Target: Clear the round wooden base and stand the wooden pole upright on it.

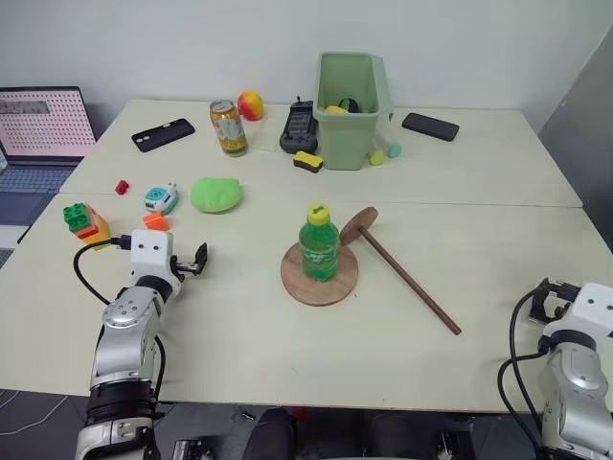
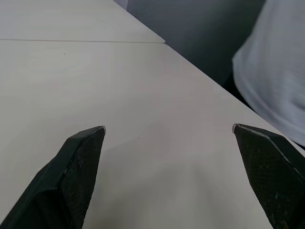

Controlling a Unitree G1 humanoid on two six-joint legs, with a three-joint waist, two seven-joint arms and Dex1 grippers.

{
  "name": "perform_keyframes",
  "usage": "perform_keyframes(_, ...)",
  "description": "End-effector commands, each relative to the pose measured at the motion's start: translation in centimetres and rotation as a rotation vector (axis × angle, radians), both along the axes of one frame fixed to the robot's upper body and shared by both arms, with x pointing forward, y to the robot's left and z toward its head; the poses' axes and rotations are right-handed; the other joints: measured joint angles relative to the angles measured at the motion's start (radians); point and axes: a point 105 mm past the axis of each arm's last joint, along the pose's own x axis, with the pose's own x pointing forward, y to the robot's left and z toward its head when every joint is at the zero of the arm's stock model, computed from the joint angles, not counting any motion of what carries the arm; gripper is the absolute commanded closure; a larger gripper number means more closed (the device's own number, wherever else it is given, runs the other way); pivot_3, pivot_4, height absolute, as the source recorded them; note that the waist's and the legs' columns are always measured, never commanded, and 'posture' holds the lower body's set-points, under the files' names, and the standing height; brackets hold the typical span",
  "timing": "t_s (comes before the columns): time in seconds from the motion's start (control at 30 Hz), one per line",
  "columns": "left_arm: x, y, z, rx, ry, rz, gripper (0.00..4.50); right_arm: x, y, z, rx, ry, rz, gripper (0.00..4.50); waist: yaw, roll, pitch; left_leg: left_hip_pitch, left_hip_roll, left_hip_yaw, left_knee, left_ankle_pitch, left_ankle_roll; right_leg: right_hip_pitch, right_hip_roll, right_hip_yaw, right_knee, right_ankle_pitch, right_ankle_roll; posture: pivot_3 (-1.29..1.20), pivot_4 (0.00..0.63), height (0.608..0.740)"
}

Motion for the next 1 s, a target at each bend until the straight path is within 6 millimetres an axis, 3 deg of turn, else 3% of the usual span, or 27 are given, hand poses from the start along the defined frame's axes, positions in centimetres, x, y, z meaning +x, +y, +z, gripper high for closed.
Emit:
perform_keyframes(0.03, 0.1, 0.1, 1.5, 0.008, -0.051, -0.012, 0.03, 0.2, 0.1, 1.6, -0.03, -0.057, -0.002, 0.0, 0.0, 0.0, 0.0, 0.0, 0.0, 0.0, 0.0, 0.0, 0.0, 0.0, 0.0, 0.0, 0.0, 0.0, 0.0, 0.0, 0.15, 0.74)
perform_keyframes(0.13, -0.1, 0.3, 1.8, 0.013, -0.054, -0.013, 0.03, 0.6, 0.5, 2.0, -0.035, -0.07, 0.022, 0.0, -0.001, 0.0, 0.0, 0.0, 0.0, 0.0, 0.0, 0.0, 0.0, 0.0, 0.0, 0.0, 0.0, 0.0, 0.0, 0.0, 0.15, 0.74)
perform_keyframes(0.27, 0.0, -0.7, 3.9, -0.024, -0.068, -0.122, 0.03, 1.8, 1.6, 3.3, -0.038, -0.093, 0.133, 0.0, -0.001, 0.0, 0.0, 0.0, 0.0, 0.0, 0.0, 0.0, 0.0, 0.0, 0.0, 0.0, 0.0, 0.0, 0.0, 0.0, 0.15, 0.74)
perform_keyframes(0.4, -1.3, -4.3, 7.2, -0.015, -0.055, -0.431, 0.03, 3.7, 4.1, 4.8, 0.016, -0.093, 0.38, 0.0, -0.003, 0.0, 0.0, 0.0, 0.0, 0.0, 0.0, 0.0, 0.0, 0.0, 0.0, 0.0, 0.0, 0.0, 0.0, 0.0, 0.15, 0.74)
perform_keyframes(0.5, -2.2, -6.9, 10.1, 0.015, -0.045, -0.632, 0.03, 4.4, 8.0, 6.9, 0.065, -0.097, 0.697, 0.0, -0.003, 0.001, 0.001, 0.0, 0.0, 0.0, 0.0, 0.0, 0.0, 0.0, 0.002, 0.0, 0.0, 0.0, 0.0, 0.0, 0.15, 0.74)
perform_keyframes(0.6, -3.2, -10.0, 12.3, 0.018, -0.013, -0.836, 0.03, 3.8, 11.9, 8.6, 0.1, -0.076, 1.008, 0.0, -0.001, 0.002, 0.001, -0.001, 0.0, -0.001, 0.0, 0.0, 0.0, 0.001, 0.004, -0.002, 0.0, 0.0, 0.0, 0.0, 0.15, 0.74)
perform_keyframes(0.7, -4.2, -13.0, 13.3, 0.048, 0.028, -1.023, 0.03, 2.1, 15.5, 9.1, 0.127, 0.001, 1.292, 0.0, -0.001, 0.002, 0.001, -0.001, -0.001, -0.001, 0.001, 0.0, 0.0, 0.002, 0.004, -0.002, -0.001, 0.0, 0.0, 0.0, 0.15, 0.74)
perform_keyframes(0.87, -3.6, -15.6, 14.0, 0.06, 0.022, -1.152, 0.03, -0.3, 18.7, 9.4, 0.119, 0.097, 1.54, 0.0, -0.002, 0.001, 0.002, -0.001, -0.003, -0.001, 0.001, 0.0, 0.001, 0.001, 0.006, -0.001, -0.001, 0.0, 0.0, 0.0, 0.15, 0.74)
perform_keyframes(1.0, -2.8, -16.9, 13.8, 0.078, 0.01, -1.2, 0.03, -1.2, 20.2, 9.9, 0.109, 0.091, 1.591, 0.0, -0.003, 0.001, 0.002, -0.001, -0.002, -0.002, 0.002, 0.0, 0.001, 0.001, 0.009, -0.002, -0.001, 0.0, 0.0, 0.0, 0.15, 0.74)
